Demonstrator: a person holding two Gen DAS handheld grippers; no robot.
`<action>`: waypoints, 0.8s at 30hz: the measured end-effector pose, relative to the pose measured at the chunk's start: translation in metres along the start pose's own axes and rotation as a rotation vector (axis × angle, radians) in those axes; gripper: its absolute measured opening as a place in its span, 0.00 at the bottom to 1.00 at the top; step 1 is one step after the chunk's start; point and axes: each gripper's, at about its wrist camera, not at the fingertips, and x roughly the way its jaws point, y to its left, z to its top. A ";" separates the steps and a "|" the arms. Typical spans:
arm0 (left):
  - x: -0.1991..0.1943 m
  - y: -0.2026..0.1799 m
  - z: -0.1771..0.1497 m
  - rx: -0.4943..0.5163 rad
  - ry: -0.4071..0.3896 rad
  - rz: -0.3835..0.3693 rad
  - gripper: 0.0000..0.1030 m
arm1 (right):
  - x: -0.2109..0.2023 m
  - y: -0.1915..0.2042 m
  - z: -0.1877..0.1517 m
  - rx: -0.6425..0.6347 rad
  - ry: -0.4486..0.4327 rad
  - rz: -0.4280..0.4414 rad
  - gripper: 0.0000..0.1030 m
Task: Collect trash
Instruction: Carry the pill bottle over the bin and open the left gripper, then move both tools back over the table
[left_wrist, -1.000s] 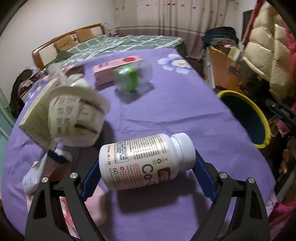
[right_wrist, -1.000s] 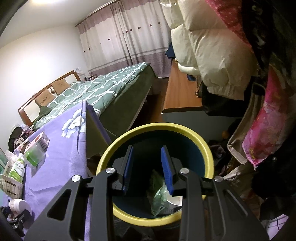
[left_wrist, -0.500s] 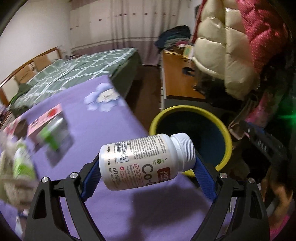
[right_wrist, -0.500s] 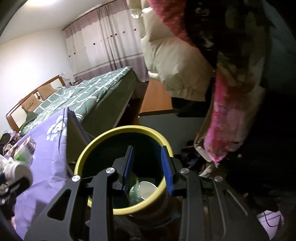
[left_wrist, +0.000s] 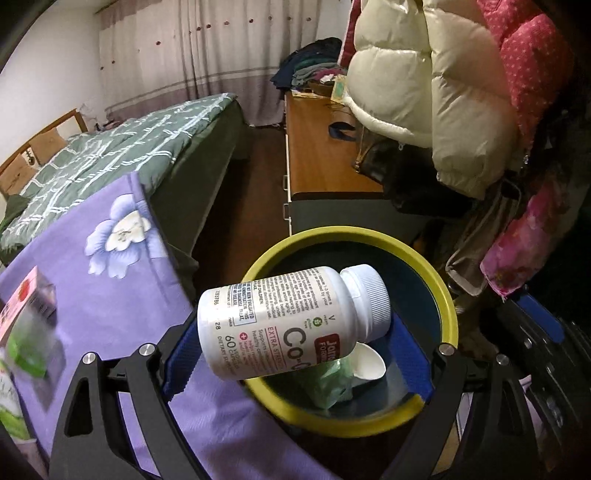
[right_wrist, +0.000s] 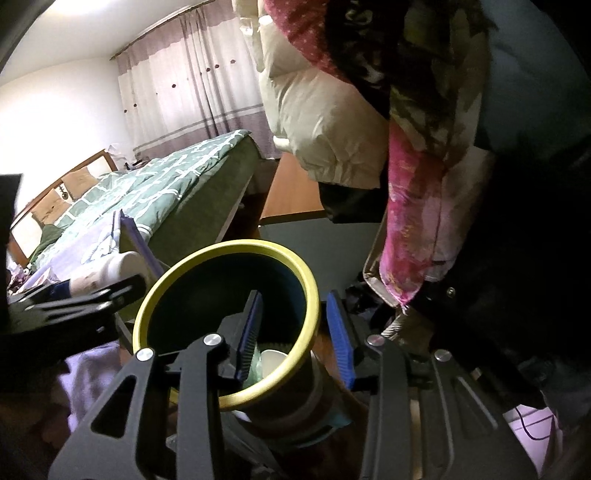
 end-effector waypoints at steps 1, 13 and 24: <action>0.001 0.001 0.002 -0.004 0.000 -0.003 0.90 | -0.001 0.001 -0.001 -0.001 -0.001 -0.002 0.38; -0.119 0.061 -0.024 -0.115 -0.134 -0.025 0.95 | -0.010 0.031 -0.010 -0.045 0.014 0.028 0.40; -0.249 0.167 -0.115 -0.281 -0.268 0.168 0.95 | -0.028 0.113 -0.021 -0.169 0.013 0.148 0.43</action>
